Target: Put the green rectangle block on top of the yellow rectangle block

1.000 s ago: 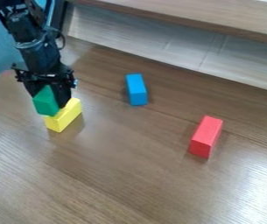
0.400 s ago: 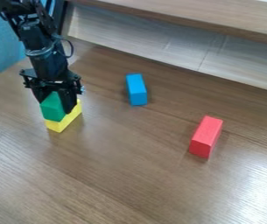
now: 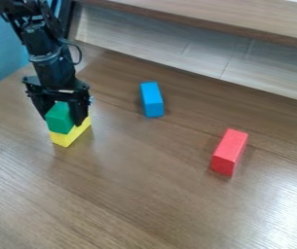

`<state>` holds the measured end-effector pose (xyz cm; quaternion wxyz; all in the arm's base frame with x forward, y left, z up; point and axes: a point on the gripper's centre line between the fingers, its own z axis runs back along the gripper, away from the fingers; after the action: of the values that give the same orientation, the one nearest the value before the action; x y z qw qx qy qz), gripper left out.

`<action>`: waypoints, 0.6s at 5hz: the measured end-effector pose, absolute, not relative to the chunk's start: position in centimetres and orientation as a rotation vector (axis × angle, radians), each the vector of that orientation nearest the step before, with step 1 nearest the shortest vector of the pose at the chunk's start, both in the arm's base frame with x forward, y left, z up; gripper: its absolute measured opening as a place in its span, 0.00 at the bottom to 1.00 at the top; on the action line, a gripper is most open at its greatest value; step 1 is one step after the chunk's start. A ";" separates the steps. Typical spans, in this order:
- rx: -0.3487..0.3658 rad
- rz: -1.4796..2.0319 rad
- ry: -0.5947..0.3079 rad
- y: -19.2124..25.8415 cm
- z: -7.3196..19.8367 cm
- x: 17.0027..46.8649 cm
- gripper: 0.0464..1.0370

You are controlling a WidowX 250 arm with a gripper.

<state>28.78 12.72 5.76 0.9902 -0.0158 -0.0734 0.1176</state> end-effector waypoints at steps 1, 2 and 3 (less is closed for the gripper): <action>-0.043 0.237 -0.139 12.3 5.9 28.7 0.97; -0.053 0.229 -0.183 12.0 7.8 29.1 0.96; -0.059 0.228 -0.209 12.0 9.1 29.4 0.96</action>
<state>29.45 12.04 9.15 0.9876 -0.0293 -0.1043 0.1135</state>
